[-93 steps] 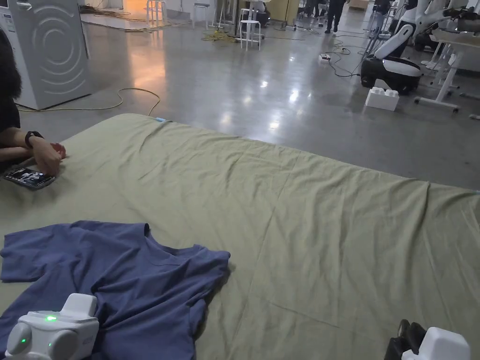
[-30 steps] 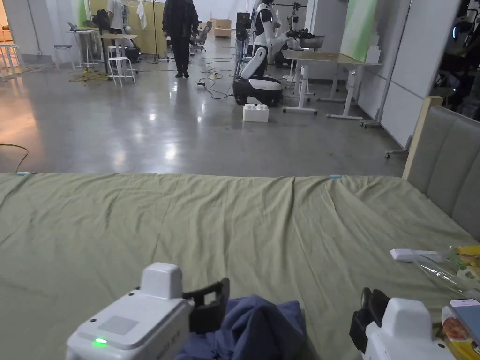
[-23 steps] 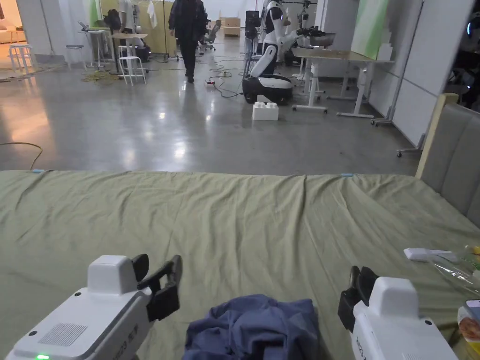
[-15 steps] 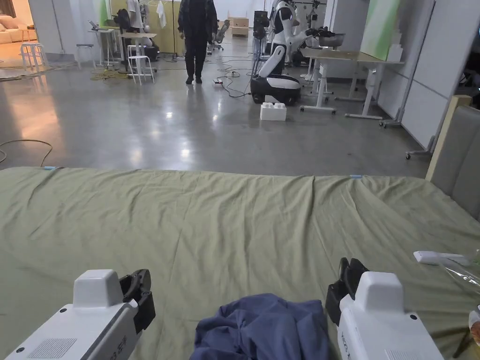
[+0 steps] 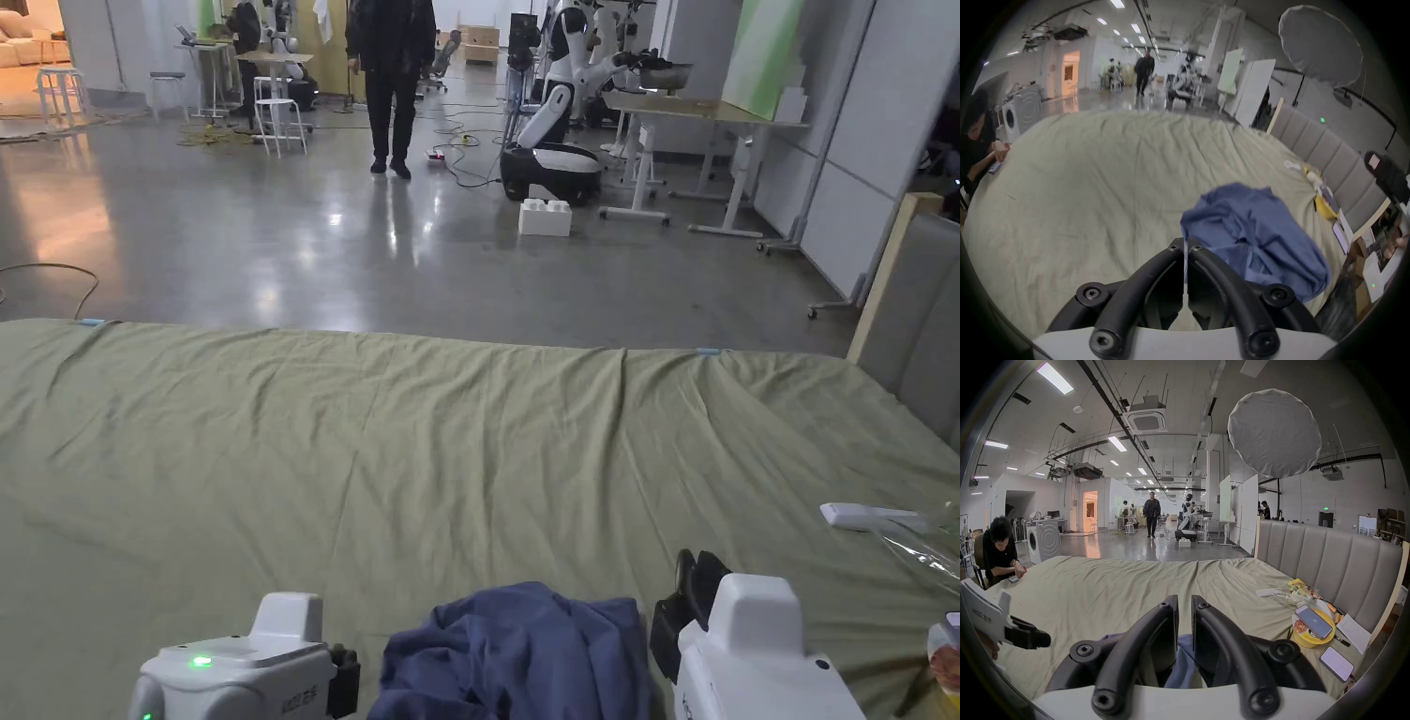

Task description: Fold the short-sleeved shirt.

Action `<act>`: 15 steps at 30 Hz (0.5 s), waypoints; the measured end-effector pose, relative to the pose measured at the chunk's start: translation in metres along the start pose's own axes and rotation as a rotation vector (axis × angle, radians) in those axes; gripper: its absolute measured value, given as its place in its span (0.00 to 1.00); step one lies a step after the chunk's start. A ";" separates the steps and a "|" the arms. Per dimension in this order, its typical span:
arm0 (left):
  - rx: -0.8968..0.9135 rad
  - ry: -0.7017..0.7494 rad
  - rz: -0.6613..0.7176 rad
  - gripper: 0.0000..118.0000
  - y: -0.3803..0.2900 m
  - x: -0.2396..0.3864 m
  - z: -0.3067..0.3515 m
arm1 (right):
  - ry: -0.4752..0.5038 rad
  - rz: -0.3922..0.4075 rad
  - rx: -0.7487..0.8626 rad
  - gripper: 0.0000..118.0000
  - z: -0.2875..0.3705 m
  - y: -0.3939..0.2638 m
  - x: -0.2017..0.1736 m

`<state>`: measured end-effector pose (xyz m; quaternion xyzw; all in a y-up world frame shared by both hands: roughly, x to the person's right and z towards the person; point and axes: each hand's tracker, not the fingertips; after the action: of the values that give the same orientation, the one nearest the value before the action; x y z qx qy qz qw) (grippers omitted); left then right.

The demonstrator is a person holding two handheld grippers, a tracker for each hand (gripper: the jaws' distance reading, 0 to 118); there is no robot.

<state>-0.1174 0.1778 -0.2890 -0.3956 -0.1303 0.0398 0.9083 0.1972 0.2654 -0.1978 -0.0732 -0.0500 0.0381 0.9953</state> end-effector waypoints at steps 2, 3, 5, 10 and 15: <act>-0.064 0.039 -0.031 0.31 0.001 0.001 -0.021 | -0.008 0.003 -0.014 0.09 -0.001 -0.004 0.003; -0.081 0.050 -0.051 0.56 -0.001 0.004 -0.032 | -0.012 0.002 -0.022 0.09 -0.001 -0.006 0.005; -0.139 0.057 -0.068 0.75 -0.003 0.005 -0.051 | -0.017 -0.003 -0.045 0.09 0.000 -0.010 0.009; -0.213 0.120 -0.075 0.73 -0.012 0.021 -0.082 | -0.021 -0.025 -0.103 0.09 0.001 -0.024 0.016; -0.211 0.105 -0.084 0.37 -0.024 0.029 -0.089 | -0.019 -0.022 -0.143 0.09 0.001 -0.033 0.019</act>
<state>-0.0662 0.1031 -0.3240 -0.4849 -0.1027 -0.0331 0.8679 0.2185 0.2344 -0.1896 -0.1431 -0.0626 0.0243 0.9874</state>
